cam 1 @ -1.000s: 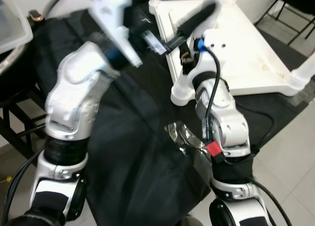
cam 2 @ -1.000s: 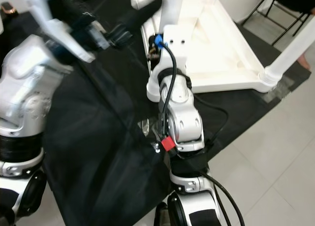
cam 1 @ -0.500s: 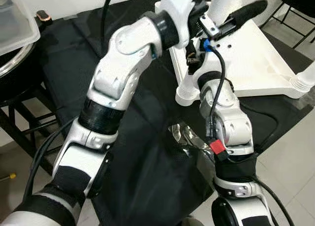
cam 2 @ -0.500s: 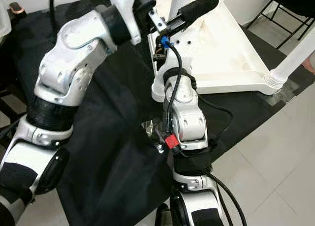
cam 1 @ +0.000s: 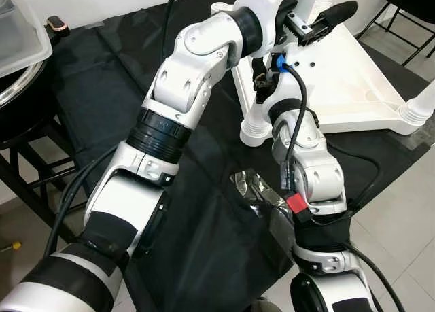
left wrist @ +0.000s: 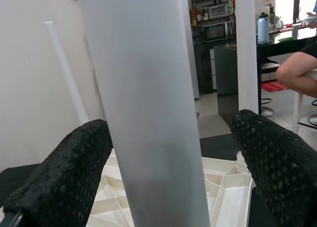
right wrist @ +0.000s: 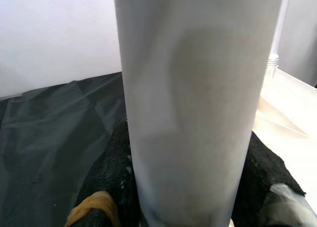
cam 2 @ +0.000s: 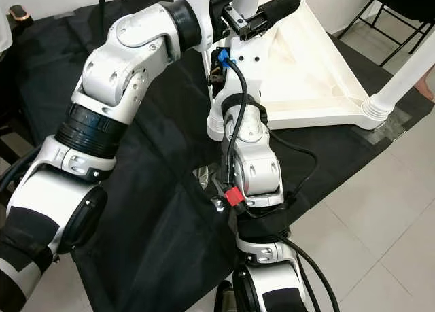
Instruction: Building children table
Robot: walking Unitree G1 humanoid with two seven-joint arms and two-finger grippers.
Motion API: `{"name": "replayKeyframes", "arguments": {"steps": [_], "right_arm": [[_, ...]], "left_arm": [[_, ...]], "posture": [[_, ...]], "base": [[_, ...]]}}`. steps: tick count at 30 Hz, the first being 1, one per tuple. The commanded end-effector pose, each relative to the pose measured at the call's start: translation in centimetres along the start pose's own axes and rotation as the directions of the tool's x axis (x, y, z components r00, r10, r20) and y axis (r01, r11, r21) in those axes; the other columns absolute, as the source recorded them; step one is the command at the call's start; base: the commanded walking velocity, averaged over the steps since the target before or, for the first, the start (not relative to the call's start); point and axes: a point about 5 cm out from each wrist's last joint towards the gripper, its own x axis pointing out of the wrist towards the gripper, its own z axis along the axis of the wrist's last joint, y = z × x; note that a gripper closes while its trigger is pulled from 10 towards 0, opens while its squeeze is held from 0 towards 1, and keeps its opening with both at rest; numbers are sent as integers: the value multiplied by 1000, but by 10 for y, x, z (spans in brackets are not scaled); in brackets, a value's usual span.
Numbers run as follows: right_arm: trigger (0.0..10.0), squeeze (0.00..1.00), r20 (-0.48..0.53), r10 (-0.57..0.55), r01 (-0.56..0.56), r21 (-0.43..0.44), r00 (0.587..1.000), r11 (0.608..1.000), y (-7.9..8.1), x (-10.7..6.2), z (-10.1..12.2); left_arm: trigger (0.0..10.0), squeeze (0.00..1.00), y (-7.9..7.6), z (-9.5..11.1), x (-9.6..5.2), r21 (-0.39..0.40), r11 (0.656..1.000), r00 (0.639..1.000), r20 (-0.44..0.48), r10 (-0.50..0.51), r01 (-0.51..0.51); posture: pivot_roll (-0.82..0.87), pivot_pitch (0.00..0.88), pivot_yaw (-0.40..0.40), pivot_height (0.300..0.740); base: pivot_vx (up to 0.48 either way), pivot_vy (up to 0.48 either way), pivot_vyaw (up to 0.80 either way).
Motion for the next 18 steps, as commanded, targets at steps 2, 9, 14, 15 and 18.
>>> {"name": "replayKeyframes", "arguments": {"steps": [2, 9, 14, 15, 18], "right_arm": [[10000, 0, -209, -27, 28, 3, 977, 1000, -7, -3, -45], [10000, 0, -207, -21, 21, 1, 978, 1000, -7, -3, -43], [10000, 522, -185, 39, -39, 4, 982, 999, -3, -2, -39], [10000, 522, -172, 51, -51, 6, 984, 999, -2, -2, -37], [10000, 1000, -117, 125, -118, 67, 985, 991, 1, -1, -28]], "left_arm": [[0, 0, -3, 5, 5, 2, 1000, 1000, 14, -15, 15], [0, 0, 1, 4, 7, 35, 999, 1000, -19, -2, 2], [0, 0, 2, 2, 8, 33, 999, 1000, -27, 0, 1], [0, 0, 2, 2, 8, 31, 1000, 1000, -26, 0, 1], [0, 0, 1, 2, 8, 30, 1000, 1000, -27, -1, 2]], "posture": [[29, 272, -20, 740], [28, 276, -21, 740], [27, 276, -22, 740], [27, 276, -22, 740], [27, 278, -23, 740]], "base": [[0, 0, 0], [0, 0, 0], [0, 0, 0], [0, 0, 0], [0, 0, 0]]}}
